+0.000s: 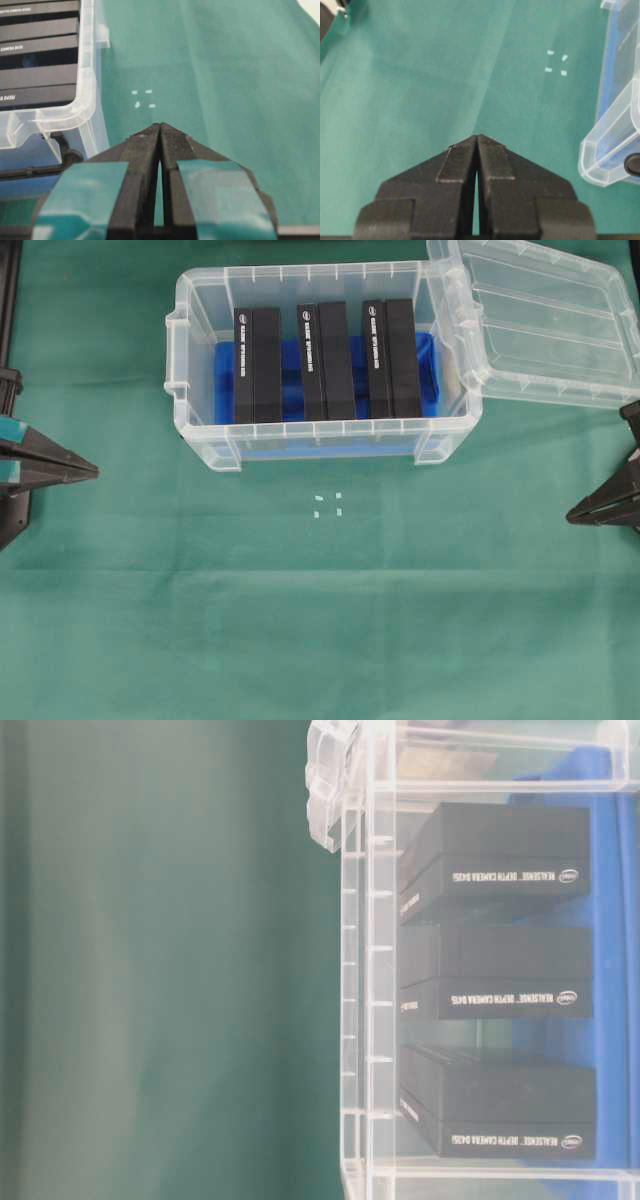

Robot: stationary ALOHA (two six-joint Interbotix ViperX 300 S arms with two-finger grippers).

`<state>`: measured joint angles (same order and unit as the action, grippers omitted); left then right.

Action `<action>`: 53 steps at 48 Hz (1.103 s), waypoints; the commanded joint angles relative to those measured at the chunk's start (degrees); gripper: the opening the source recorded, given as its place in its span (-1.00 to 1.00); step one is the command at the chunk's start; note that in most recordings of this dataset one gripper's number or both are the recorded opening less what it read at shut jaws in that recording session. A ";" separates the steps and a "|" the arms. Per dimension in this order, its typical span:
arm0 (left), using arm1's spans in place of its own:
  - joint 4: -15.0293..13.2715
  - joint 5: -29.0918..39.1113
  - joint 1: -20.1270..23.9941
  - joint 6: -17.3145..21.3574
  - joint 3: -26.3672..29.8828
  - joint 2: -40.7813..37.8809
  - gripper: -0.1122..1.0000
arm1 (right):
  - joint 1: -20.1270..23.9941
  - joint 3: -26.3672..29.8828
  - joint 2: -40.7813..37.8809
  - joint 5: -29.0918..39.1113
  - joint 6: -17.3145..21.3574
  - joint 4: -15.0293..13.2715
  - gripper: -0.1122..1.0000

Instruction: Clamp the lid of the box with both arms, then lift and open it.

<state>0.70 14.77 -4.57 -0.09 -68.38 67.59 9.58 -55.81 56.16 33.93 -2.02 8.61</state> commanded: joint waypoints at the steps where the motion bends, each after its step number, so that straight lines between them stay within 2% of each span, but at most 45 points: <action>1: 0.00 -0.18 0.26 0.00 0.88 -0.79 -0.77 | -0.09 1.32 -0.88 -1.14 0.18 -0.09 -0.80; 53: -0.09 0.79 1.05 0.09 0.79 -0.88 -0.77 | -0.09 0.88 -2.29 -2.37 0.18 -0.09 -0.80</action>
<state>0.62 15.73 -3.87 0.00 -68.38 67.59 9.58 -55.81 54.49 32.08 -1.93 8.61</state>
